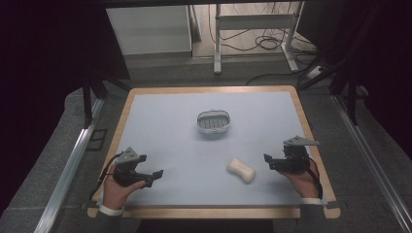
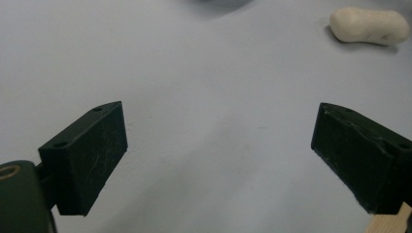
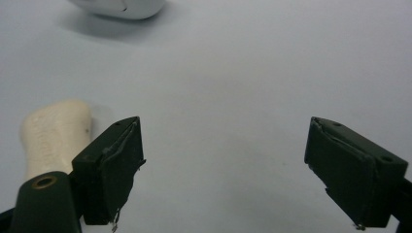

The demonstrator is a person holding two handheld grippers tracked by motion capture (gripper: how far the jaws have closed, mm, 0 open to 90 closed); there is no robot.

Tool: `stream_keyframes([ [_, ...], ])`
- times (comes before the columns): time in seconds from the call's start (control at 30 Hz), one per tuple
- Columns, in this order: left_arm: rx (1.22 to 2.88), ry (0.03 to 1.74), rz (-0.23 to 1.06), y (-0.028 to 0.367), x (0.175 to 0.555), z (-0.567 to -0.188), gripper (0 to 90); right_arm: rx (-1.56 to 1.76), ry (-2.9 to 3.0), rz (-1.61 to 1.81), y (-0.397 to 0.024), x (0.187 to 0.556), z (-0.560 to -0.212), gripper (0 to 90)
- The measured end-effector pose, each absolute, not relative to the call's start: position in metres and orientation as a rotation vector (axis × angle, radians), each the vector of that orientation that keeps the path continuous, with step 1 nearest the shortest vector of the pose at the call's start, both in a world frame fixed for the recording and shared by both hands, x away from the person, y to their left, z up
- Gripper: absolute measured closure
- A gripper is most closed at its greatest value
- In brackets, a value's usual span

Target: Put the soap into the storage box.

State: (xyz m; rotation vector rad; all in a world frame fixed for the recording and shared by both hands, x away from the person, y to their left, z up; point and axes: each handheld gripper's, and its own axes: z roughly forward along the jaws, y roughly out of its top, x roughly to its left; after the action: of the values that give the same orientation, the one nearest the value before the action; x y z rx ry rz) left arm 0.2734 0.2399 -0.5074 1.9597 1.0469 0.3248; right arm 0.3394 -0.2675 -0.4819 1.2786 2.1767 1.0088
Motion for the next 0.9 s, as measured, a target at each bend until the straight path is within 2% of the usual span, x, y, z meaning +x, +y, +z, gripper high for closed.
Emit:
stream_keyframes([
  [0.57,1.966,1.052,0.325,0.24,0.273,-0.507,6.7,1.196,2.313,0.959,-0.251,0.342,-0.459,16.1],
  [0.9,1.973,1.051,0.316,0.239,0.273,-0.508,6.8,1.051,2.408,0.887,-0.225,0.344,-0.448,19.8],
])
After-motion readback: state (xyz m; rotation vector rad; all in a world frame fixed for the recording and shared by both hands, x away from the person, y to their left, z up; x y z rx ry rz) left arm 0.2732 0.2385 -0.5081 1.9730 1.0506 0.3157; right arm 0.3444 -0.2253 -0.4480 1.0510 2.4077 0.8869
